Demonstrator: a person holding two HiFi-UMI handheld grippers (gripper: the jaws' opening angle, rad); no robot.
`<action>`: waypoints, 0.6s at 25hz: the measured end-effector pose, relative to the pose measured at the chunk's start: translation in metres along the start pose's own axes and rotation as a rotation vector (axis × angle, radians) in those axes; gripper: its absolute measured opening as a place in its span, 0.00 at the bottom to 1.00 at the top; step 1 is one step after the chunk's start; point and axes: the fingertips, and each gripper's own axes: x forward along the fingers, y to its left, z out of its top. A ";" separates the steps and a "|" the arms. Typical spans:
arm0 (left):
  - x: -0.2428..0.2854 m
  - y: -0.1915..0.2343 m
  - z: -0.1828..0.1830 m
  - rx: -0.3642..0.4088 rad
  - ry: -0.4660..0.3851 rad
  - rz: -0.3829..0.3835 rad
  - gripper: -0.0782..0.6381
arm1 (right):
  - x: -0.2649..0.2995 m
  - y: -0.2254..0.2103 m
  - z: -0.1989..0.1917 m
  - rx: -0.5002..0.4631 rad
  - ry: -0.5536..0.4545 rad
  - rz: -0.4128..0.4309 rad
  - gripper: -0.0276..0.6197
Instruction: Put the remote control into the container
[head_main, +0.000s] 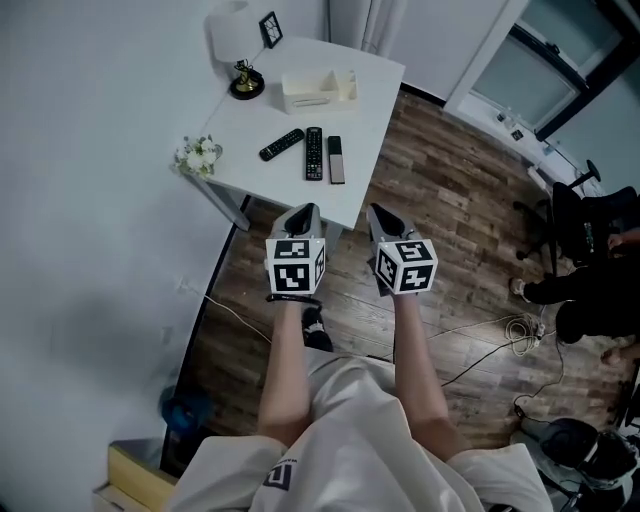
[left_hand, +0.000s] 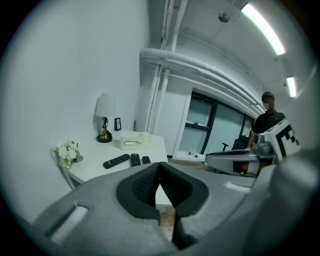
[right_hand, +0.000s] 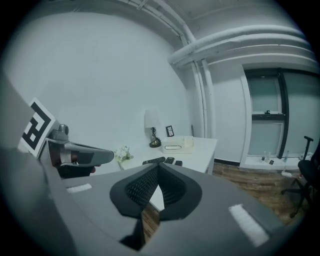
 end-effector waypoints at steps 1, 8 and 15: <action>0.005 0.003 0.000 0.000 0.010 -0.007 0.12 | 0.004 -0.001 0.001 0.000 0.000 -0.006 0.04; 0.020 0.017 0.000 0.035 -0.034 -0.007 0.12 | 0.006 -0.006 0.001 0.053 -0.064 -0.009 0.04; 0.037 0.018 0.001 0.126 0.001 0.035 0.12 | 0.014 -0.027 0.000 0.049 -0.064 -0.069 0.04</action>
